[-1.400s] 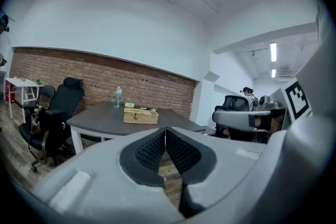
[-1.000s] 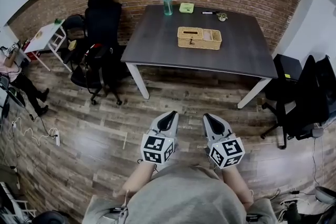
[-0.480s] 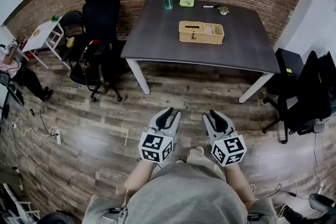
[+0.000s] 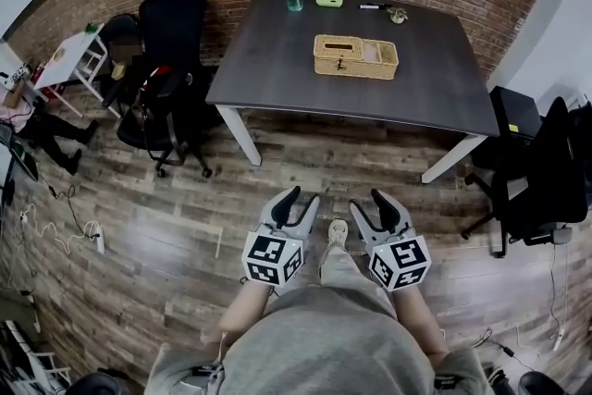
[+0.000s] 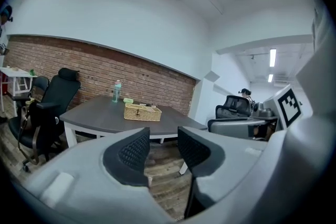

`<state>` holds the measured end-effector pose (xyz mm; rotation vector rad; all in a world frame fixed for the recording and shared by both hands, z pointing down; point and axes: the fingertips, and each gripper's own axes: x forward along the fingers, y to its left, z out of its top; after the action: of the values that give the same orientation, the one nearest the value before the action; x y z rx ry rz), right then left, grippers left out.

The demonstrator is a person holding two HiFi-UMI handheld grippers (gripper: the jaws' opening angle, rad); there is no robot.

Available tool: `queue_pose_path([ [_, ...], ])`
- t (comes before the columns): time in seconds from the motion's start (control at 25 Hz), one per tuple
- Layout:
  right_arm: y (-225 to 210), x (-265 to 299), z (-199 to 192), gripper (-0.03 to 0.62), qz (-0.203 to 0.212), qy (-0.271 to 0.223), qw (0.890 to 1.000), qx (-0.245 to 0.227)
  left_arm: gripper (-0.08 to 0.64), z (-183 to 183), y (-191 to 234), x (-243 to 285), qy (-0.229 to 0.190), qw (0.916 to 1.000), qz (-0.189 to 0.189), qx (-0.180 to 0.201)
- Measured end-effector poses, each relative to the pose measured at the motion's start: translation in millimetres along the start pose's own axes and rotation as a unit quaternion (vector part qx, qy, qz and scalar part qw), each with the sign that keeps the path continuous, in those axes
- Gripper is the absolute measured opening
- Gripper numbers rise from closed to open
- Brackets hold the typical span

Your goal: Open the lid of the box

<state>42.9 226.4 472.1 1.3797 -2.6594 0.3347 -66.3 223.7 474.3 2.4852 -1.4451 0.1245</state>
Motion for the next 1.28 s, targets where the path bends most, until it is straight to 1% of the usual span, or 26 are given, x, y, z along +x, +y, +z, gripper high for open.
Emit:
queue_pose_path([
  [0.24,-37,40,19,0.213,0.0,-0.007,1.0,-0.007,0.165,13,19,45,0.002,1.0,0.002,0.004],
  [0.44,-71,71,34,0.213,0.006,0.001,1.0,-0.007,0.173,34,33,85,-0.005,0.9999,0.011,0.004],
  [0.68,-110,106,46,0.213,0.02,0.016,1.0,0.004,0.178,54,48,130,-0.012,0.9997,0.021,-0.002],
  [0.88,-144,134,58,0.212,0.016,0.018,1.0,0.006,0.178,68,60,167,-0.012,0.9995,0.028,-0.002],
  [1.08,-172,161,68,0.212,0.028,0.02,0.999,-0.004,0.178,81,73,200,-0.018,0.9989,0.042,-0.004],
  [1.28,-187,186,78,0.212,0.047,0.024,0.998,-0.013,0.178,88,86,225,-0.022,0.9981,0.056,-0.013],
])
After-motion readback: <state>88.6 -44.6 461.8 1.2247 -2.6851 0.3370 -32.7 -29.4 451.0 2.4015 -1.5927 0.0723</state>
